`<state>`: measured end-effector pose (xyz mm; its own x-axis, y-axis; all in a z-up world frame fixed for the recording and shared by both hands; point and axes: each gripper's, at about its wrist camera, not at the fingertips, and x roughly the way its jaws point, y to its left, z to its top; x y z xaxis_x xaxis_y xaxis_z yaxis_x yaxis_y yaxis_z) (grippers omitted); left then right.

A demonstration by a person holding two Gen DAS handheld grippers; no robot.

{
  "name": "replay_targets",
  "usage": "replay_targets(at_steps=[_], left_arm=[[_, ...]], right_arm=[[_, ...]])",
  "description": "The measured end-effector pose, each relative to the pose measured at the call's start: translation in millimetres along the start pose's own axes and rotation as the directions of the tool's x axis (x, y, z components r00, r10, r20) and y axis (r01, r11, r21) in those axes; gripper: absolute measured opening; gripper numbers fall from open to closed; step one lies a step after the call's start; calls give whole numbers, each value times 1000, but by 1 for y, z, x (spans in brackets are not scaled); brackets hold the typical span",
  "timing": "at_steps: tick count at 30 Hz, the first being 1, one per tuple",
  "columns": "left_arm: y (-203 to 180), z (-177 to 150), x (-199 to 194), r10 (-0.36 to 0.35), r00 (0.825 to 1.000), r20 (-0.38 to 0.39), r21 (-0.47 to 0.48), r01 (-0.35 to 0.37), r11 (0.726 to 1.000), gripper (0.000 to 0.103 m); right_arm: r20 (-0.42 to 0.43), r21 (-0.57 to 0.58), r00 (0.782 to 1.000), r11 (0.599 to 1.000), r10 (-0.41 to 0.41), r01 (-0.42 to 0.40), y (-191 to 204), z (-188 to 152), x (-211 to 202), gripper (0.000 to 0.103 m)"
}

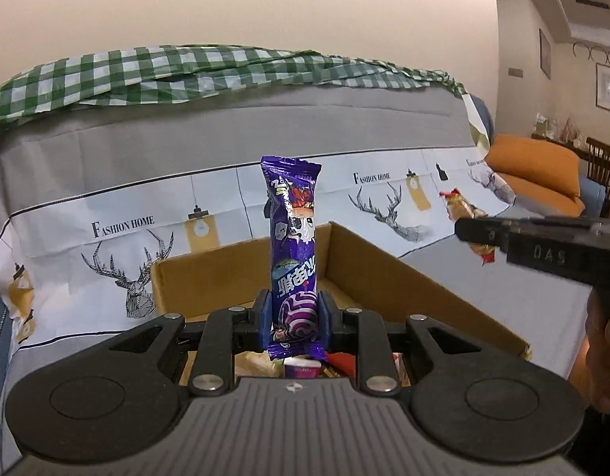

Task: Organize snacks
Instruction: 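Lift and carry gold-red bar and purple candy over the box with both tools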

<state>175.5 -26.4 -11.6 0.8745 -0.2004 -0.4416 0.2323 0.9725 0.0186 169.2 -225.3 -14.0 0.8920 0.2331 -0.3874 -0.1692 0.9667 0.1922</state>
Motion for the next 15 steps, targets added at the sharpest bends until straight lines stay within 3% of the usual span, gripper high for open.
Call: replay_targets(at_steps=[8, 15], left_arm=[[17, 1, 21, 33, 997, -67, -102, -39, 994, 26], [17, 7, 25, 33, 998, -59, -125, -40, 991, 26]], right_arm=[[-15, -41, 1000, 999, -12, 12, 20, -1, 13, 18], [-26, -49, 999, 998, -39, 37, 29, -1, 21, 18]])
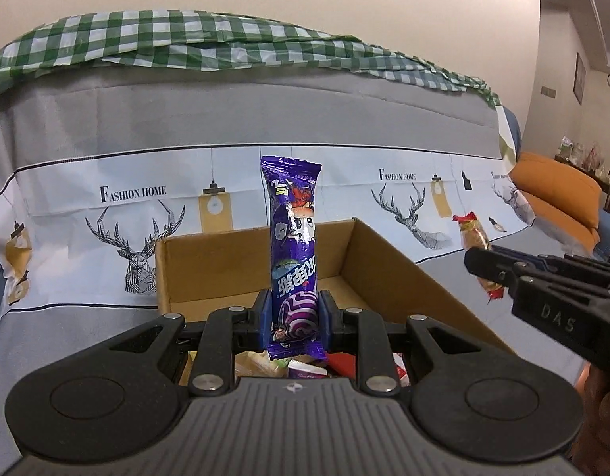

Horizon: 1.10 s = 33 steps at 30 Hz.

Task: Organize snacks
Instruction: 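Lift and carry gold-red bar and purple candy over the box with both tools, then open right tool dropping gold-red bar into box while left tool releases purple candy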

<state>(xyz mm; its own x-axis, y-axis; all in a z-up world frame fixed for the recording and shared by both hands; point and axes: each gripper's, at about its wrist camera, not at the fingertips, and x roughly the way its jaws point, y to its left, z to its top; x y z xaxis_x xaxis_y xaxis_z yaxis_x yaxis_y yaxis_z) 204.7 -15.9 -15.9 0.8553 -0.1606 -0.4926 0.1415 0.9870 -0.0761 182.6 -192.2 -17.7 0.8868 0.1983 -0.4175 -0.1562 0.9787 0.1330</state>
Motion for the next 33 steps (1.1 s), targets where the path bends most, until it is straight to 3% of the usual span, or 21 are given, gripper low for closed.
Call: replay_targets(at_steps=[31, 32, 33], left_arm=[[-3, 3, -6, -27, 999, 37, -1, 27, 1000, 26], [-3, 4, -7, -35, 998, 43, 1, 35, 999, 33], [-3, 4, -8, -39, 998, 50, 9, 39, 999, 53]], right_arm=[[1, -21, 1000, 1000, -24, 24, 6, -3, 3, 19], [0, -14, 1000, 1000, -26, 26, 6, -3, 3, 27], [-10, -12, 999, 999, -31, 31, 6, -3, 5, 57]])
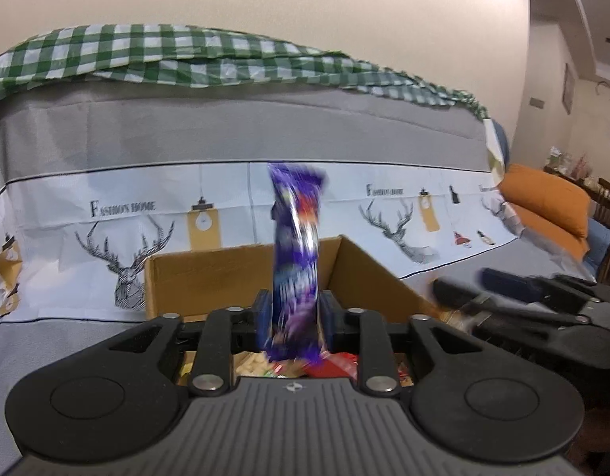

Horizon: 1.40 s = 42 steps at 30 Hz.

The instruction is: Organize snacks

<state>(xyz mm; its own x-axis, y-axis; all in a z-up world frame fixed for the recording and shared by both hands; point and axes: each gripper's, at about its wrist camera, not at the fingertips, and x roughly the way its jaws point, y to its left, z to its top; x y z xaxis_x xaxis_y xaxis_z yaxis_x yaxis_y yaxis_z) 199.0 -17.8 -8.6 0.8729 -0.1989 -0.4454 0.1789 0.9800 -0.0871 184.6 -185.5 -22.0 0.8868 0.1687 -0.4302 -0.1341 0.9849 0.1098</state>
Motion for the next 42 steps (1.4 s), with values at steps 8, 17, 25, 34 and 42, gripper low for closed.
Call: replay_targets(at_steps=[8, 17, 25, 34, 42], left_arm=[[8, 0, -10, 58, 997, 41, 0, -58, 998, 82], [2, -17, -41, 92, 992, 87, 37, -96, 995, 91], [-13, -52, -87, 140, 990, 17, -34, -139, 990, 93], [-29, -87, -125, 185, 973, -138, -118, -202, 972, 103], [-45, -103, -117, 205, 959, -193, -75, -223, 972, 103]], right_arm=[[-11, 2, 999, 999, -48, 48, -1, -1, 1, 94], [-24, 15, 998, 998, -65, 65, -7, -6, -6, 102], [-60, 75, 997, 996, -47, 51, -23, -12, -28, 102], [-94, 89, 995, 995, -35, 44, -36, -32, -70, 102], [-115, 73, 993, 997, -26, 35, -36, -72, -104, 102]])
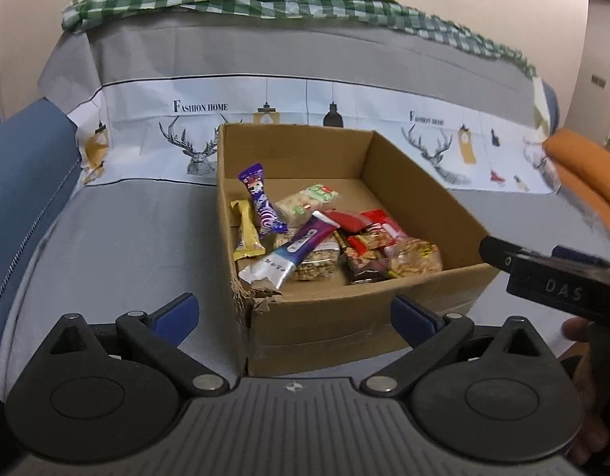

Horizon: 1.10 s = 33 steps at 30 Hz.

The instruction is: Organize snacks

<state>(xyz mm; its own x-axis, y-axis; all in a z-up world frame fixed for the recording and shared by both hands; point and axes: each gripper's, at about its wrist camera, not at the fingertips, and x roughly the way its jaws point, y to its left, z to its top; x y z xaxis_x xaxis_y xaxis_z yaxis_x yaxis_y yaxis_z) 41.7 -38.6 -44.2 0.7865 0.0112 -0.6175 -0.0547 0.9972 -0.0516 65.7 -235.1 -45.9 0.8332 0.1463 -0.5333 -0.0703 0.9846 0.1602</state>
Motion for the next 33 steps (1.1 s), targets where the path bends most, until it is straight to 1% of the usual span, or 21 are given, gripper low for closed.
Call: replay_targets(at_steps=[2, 4, 6, 10, 17, 33], left_arm=[[0, 0, 5, 14, 1000, -4, -4, -14, 1000, 103], [2, 1, 9, 23, 1000, -12, -17, -23, 1000, 103], [4, 1, 13, 22, 999, -27, -27, -23, 999, 103], [7, 2, 20, 15, 998, -54, -45, -17, 999, 103], [3, 2, 22, 23, 998, -53, -41, -26, 999, 103], [2, 2, 23, 24, 998, -55, -40, -26, 999, 103]], right_arm=[[-11, -7, 1000, 1000, 10, -10, 5, 1, 2, 102], [-1, -41, 1000, 999, 19, -19, 12, -1, 5, 102], [-26, -63, 1000, 998, 14, -15, 18, -3, 11, 102], [-38, -89, 999, 996, 16, -19, 23, -5, 16, 102], [-55, -92, 998, 995, 25, -30, 25, -6, 23, 102], [-59, -115, 998, 993, 29, -36, 33, -7, 27, 102]])
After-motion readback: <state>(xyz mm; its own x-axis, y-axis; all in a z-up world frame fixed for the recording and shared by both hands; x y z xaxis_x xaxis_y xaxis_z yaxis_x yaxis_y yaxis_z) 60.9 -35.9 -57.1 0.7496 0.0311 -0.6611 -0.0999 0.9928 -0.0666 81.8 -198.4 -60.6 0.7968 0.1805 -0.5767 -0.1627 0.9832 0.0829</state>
